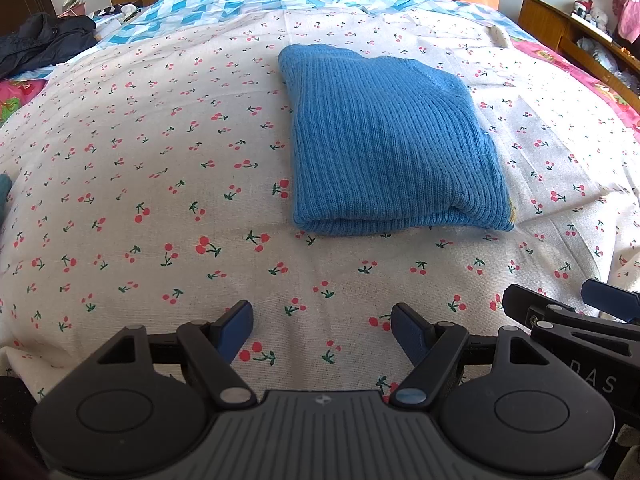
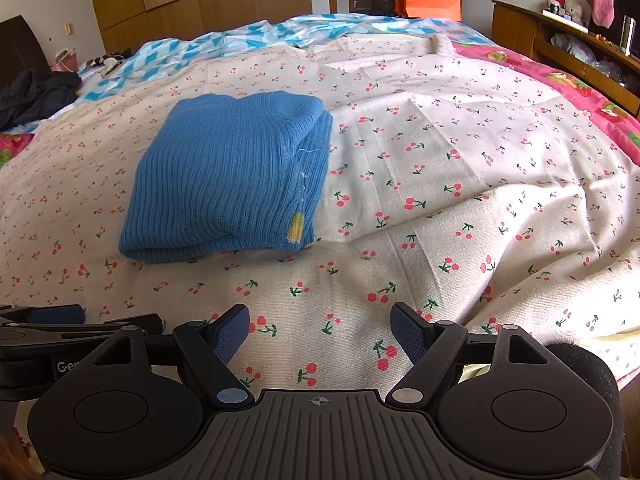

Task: Fold small clothes

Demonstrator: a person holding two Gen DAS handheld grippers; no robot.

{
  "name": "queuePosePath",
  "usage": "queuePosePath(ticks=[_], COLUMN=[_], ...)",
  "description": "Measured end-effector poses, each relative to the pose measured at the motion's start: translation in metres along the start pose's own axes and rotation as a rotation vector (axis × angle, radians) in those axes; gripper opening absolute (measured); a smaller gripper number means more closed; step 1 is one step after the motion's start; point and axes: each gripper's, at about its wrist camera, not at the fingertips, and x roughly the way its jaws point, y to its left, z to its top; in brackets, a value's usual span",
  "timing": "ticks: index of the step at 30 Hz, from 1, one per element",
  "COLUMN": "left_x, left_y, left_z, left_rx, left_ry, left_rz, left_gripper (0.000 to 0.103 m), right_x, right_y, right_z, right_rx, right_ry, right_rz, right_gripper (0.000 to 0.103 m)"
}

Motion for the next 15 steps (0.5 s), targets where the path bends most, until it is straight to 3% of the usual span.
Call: queuePosePath(ticks=[15], left_x=[0.0009], left_y=[-0.0004], left_z=[-0.0002], left_rx=[0.003], left_ry=[0.004], left_rz=[-0.002], left_gripper=[0.079], right_x=[0.0001], right_y=[-0.0002], right_z=[-0.0012], right_rx=[0.004], right_ry=[0.002], right_rz=[0.001], right_gripper=[0.079])
